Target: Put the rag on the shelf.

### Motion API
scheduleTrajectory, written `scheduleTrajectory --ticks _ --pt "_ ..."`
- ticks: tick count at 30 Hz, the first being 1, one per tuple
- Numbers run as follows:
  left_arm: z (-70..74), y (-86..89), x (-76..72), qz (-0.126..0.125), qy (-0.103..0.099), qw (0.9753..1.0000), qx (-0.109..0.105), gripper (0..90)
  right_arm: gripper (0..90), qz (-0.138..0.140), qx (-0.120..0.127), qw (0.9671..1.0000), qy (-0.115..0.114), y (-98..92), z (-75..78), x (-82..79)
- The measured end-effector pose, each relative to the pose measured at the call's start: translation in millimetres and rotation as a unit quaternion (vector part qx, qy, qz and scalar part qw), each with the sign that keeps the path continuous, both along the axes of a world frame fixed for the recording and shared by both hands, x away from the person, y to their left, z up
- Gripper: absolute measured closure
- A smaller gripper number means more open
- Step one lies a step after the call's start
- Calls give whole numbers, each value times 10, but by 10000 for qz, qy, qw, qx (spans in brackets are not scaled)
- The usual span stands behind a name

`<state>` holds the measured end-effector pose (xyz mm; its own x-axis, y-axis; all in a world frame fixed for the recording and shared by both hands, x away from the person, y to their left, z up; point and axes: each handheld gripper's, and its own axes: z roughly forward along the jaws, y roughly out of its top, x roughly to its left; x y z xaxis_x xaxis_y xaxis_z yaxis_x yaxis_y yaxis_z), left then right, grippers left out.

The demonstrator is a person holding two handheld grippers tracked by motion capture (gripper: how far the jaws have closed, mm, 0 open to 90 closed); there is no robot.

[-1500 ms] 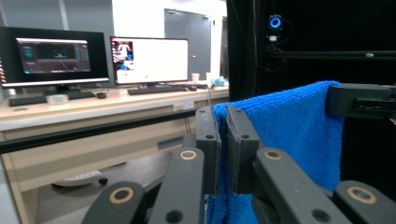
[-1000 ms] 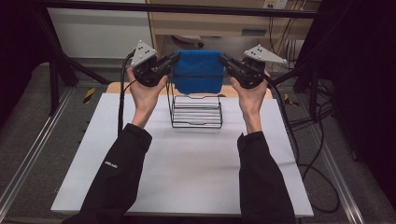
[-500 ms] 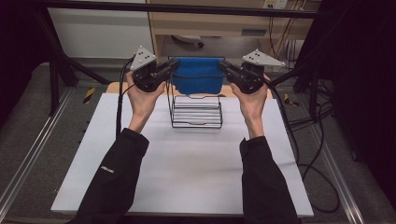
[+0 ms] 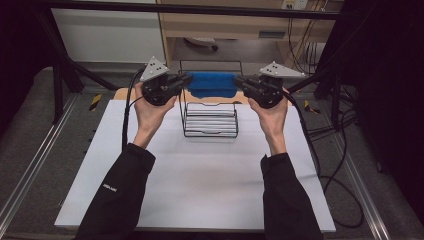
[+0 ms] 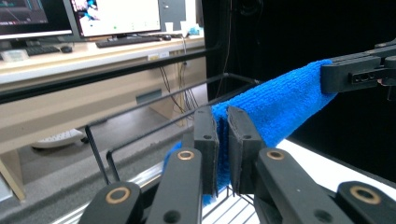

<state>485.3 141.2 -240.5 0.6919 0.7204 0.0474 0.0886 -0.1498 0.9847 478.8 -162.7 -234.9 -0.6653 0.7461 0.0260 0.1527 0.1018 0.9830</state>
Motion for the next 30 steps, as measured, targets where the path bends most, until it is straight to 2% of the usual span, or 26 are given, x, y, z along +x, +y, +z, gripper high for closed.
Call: scheduleTrajectory --ticks 6,10,12,16,20,27,29,30 --pt "-90 7 -21 -69 183 9997 122 819 849 114 -79 9998 123 -14 -73 -16" --pt "-130 16 -24 -83 243 9994 229 812 849 175 -130 9996 191 -14 -120 -16" --pt "-127 18 -26 -94 263 9994 218 807 849 186 -135 9996 188 -16 -134 -14" --pt "-76 47 -33 -165 342 9992 158 772 850 201 -155 9995 192 -18 -147 -16" --pt "39 93 -46 -193 395 9990 46 728 850 243 -221 9993 198 -20 -167 -16" --pt "168 94 -38 -266 443 9987 -45 743 848 306 -346 9987 206 -14 -211 -12" --pt "162 73 -27 -287 516 9983 20 778 847 323 -386 9986 185 -6 -218 -12" --pt "145 57 -19 -297 591 9977 127 795 846 324 -401 9985 176 -3 -219 -12"
